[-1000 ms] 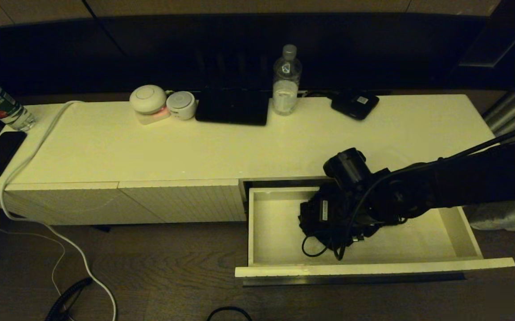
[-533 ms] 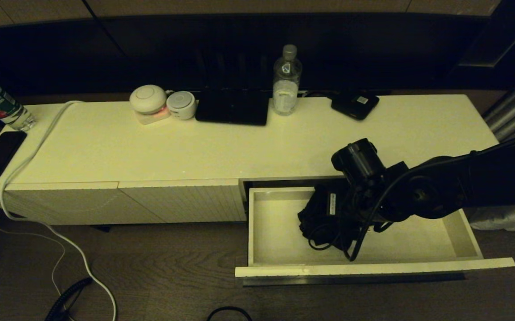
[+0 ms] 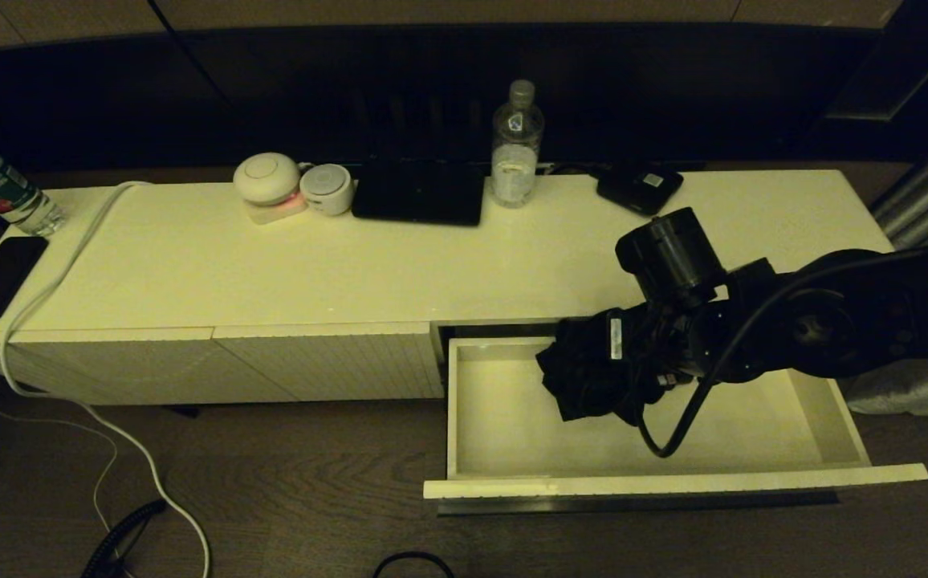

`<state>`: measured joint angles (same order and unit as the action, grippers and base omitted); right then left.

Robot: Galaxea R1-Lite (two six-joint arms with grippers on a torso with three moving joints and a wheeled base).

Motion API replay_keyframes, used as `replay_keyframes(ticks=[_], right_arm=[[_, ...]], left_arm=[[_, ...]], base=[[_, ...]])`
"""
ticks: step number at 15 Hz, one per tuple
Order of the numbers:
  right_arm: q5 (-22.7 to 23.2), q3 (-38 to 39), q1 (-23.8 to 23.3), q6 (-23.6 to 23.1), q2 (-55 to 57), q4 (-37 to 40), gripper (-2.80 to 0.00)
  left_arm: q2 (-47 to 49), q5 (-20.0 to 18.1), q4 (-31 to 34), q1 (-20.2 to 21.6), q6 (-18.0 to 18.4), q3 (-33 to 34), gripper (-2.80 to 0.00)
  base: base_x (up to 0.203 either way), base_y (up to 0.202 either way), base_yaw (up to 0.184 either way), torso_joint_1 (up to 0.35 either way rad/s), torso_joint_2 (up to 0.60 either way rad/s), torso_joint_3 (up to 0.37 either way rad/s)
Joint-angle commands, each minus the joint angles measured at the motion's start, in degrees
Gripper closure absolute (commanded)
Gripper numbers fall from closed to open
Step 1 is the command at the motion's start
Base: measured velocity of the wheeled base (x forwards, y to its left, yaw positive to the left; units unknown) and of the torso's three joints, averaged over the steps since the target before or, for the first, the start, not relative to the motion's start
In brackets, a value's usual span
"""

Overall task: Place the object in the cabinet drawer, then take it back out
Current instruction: Take the umbrella out of the drawer and put it on the table

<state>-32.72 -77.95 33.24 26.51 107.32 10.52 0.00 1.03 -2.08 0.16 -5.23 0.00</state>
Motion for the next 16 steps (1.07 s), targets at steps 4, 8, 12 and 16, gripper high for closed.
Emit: replay_keyframes(ticks=[4, 8, 12, 16], right_arm=[[-2.88, -3.14, 0.24, 0.1, -2.98, 2.88, 0.0], [-6.29, -7.66, 0.33, -0.24, -4.09, 7.34, 0.0], [-8.1, -11.91, 0.33, -2.39, -4.96, 7.6, 0.0], [-13.9, -14.3, 0.45, -8.22, -5.45, 7.0, 0.0]], left_arm=[[-0.09, 0.02, -0.02, 0.02, -0.04, 0.0, 0.0], [-0.09, 0.02, -0.02, 0.02, -0.04, 0.0, 0.0], [-0.09, 0.02, -0.02, 0.02, -0.04, 0.0, 0.0], [-0.09, 0.02, -0.02, 0.02, -0.04, 0.0, 0.0]], base=[[0.0, 0.0, 0.0, 0.0, 0.0, 0.0], [0.0, 0.0, 0.0, 0.0, 0.0, 0.0], [0.0, 0.0, 0.0, 0.0, 0.0, 0.0], [0.0, 0.0, 0.0, 0.0, 0.0, 0.0]])
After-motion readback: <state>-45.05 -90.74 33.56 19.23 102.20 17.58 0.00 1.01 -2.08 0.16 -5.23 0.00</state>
